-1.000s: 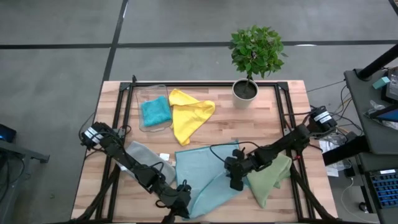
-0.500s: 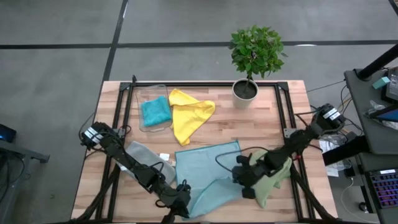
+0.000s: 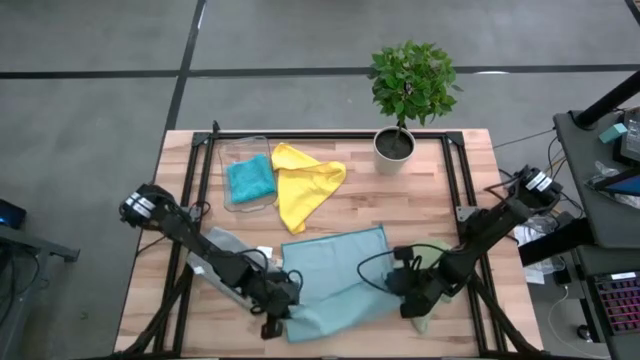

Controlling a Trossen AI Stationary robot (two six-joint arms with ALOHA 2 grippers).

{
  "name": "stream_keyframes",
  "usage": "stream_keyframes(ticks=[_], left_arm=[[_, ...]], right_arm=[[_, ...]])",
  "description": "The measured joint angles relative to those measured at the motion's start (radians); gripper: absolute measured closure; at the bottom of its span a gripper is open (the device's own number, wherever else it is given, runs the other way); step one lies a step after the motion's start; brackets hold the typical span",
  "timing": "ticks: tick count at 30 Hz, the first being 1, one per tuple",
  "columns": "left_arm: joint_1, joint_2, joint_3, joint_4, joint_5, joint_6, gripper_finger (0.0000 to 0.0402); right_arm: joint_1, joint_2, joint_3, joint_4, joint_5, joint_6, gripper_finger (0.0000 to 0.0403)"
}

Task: Fold microfiber towels
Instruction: Fold the light blue microfiber towel

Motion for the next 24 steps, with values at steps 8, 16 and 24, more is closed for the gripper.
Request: stream_keyframes(ticks=[8, 16, 24], left_arm=[[0.078, -0.047, 0.000, -0.304, -0.117, 0.022, 0.0402], [0.167, -0.055, 0.000, -0.337, -0.183, 0.155, 0.0402], [0.247, -0.062, 0.000, -0.414, -0.238, 0.241, 0.0402]], right_arm=[[-0.082, -0.009, 0.001, -0.133, 0.078, -0.011, 0.0394], [-0.154, -0.007, 0.001, -0.232, 0.135, -0.026, 0.0394], [-0.206, -0.006, -0.001, -0.246, 0.158, -0.082, 0.0394]])
